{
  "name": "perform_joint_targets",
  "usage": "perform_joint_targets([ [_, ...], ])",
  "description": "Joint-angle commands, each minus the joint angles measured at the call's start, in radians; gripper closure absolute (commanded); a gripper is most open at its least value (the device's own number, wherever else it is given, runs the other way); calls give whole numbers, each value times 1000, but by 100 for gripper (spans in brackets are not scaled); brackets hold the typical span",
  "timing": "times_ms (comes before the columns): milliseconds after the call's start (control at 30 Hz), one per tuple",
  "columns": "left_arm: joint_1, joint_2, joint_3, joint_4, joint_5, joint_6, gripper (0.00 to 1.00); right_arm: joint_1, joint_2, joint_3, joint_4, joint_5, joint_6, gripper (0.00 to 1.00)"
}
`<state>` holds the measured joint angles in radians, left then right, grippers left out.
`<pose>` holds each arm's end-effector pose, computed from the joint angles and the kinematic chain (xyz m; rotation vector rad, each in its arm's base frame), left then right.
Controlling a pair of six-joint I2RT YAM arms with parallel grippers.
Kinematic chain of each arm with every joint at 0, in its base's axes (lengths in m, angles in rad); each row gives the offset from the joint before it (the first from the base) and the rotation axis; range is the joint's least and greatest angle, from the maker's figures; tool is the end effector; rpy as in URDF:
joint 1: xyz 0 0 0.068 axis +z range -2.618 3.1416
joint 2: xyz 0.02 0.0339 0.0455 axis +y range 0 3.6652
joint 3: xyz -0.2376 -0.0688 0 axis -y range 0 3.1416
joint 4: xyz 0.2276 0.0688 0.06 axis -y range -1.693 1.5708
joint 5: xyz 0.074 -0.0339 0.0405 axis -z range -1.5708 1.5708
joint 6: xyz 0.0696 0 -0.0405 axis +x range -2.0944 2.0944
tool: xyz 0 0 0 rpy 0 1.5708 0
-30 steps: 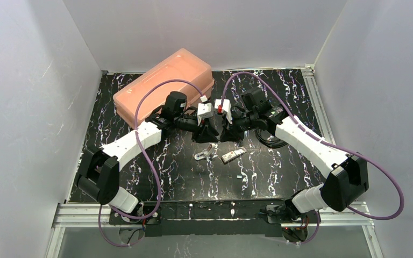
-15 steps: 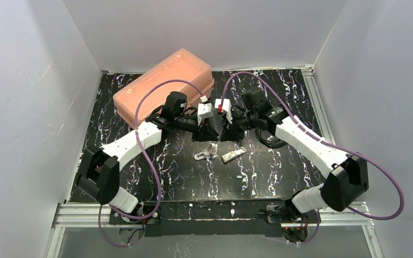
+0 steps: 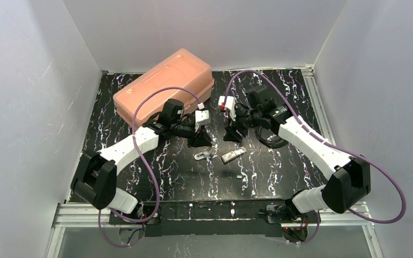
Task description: Load the staples into the stapler
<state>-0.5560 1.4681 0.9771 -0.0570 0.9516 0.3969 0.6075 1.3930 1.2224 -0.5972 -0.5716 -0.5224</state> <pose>0.2438 -0.2182 0.2358 1.4021 1.4813 -1.0938 0.2312 0.2066 0.2758 -1.4563 1.7678 0.7083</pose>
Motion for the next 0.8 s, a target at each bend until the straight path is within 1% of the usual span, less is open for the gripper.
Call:
perform_joint_targets([
  [0,31,-111,-74,-48,-131,31,100,-15,-34,-9,42,12,-4,39],
  [133,36,-149,-174,-35,-244,38,100,-15,9,-19,91,15,9,38],
  [267,36,-165,-266,46,-293,21,100,-14,59,-31,148,28,6,39],
  [333,35,-164,-301,115,-310,12,100,-14,80,-44,181,34,2,39],
  [533,36,-136,-329,218,-348,-18,100,-14,90,-108,266,41,-8,40],
  [767,33,-93,-345,277,-357,-109,100,-25,52,-166,281,64,-34,40],
])
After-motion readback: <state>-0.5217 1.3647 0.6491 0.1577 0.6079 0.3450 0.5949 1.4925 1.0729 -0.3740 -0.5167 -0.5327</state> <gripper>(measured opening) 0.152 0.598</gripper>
